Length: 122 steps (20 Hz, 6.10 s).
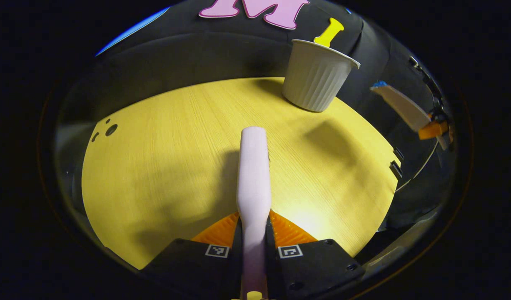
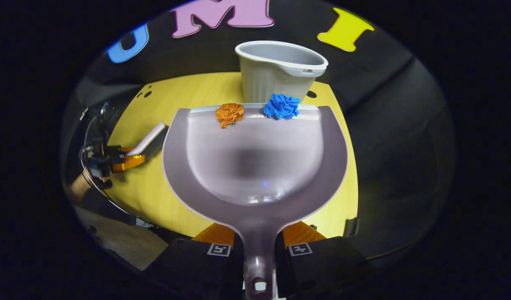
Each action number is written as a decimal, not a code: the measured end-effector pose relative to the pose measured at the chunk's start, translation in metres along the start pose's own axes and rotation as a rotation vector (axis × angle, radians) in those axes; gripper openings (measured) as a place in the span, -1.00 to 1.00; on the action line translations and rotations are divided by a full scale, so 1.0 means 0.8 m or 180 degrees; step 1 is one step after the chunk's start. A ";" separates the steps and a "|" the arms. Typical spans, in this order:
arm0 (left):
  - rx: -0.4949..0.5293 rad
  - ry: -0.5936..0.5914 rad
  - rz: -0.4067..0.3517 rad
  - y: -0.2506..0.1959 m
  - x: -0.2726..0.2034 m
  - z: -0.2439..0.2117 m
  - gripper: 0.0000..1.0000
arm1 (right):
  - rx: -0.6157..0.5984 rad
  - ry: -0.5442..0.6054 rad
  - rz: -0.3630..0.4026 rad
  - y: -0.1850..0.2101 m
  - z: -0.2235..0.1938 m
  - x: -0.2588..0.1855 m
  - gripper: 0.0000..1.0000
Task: Pick up the small broom and dustpan from the desktop, sweep the trash into the dustpan with the broom, and then empty the trash into the garbage bin.
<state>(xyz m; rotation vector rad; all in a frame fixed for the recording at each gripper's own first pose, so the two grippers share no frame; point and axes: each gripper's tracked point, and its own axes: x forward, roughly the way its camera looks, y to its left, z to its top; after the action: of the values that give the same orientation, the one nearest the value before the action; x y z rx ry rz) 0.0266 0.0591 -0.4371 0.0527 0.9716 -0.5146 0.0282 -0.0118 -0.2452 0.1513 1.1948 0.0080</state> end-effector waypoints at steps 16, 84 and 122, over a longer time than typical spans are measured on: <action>-0.0063 0.0079 -0.0007 -0.029 0.000 -0.017 -0.43 | -0.0017 0.0456 -0.0728 -0.152 0.182 -0.013 -0.30; -0.0766 0.0077 0.1078 -0.048 0.022 0.065 -0.50 | -0.1088 0.0139 0.0711 0.091 -0.078 0.246 -0.30; -0.0500 -0.0413 0.1134 -0.071 -0.085 0.086 0.14 | -0.0633 -0.0260 0.0760 0.092 -0.043 0.119 0.29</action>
<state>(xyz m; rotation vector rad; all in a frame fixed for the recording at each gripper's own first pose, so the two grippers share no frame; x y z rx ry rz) 0.0240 0.0173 -0.3325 0.0495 0.8491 -0.1118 0.0367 0.0732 -0.3365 0.1173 1.0821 0.3260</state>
